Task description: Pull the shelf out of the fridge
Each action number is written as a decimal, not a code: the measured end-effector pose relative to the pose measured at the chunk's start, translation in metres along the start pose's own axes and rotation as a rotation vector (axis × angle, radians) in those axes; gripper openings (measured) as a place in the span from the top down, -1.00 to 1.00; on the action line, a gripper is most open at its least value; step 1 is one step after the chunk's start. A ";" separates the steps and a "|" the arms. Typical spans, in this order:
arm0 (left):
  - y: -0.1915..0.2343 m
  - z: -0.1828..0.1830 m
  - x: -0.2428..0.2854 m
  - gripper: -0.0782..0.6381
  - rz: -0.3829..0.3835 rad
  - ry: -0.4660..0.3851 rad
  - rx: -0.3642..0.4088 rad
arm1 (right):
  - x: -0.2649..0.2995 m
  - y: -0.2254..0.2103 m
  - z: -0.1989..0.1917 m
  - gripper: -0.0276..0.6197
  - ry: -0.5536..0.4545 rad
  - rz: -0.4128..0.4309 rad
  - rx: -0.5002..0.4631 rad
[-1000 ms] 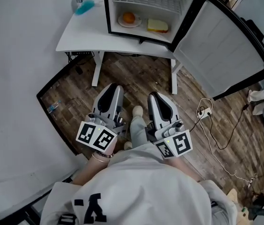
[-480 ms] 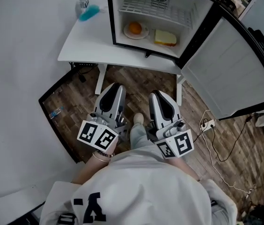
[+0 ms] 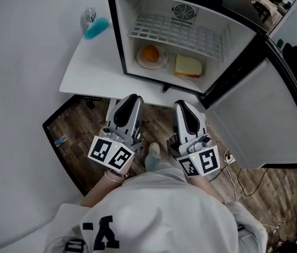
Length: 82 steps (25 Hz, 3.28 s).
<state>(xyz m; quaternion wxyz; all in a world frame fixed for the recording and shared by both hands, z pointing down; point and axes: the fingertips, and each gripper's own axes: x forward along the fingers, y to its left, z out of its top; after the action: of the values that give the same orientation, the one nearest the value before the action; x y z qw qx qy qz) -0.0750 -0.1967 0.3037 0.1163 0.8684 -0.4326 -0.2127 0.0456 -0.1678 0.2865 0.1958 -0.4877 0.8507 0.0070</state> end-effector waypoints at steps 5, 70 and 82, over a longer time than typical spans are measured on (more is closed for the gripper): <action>0.023 0.004 0.059 0.61 -0.012 -0.007 0.012 | 0.047 -0.039 -0.002 0.78 0.006 0.011 -0.011; 0.088 -0.054 0.235 0.14 -0.083 0.150 -0.369 | 0.158 -0.182 -0.063 0.24 0.084 -0.278 0.445; 0.089 -0.052 0.251 0.11 -0.105 0.165 -0.305 | 0.171 -0.187 -0.064 0.20 0.109 -0.272 0.420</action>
<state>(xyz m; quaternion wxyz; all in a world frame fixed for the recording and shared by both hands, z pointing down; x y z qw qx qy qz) 0.0218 -0.4501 0.3166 0.2705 0.8767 -0.3383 -0.2094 0.1040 -0.4207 0.3206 0.2460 -0.5461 0.7693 -0.2225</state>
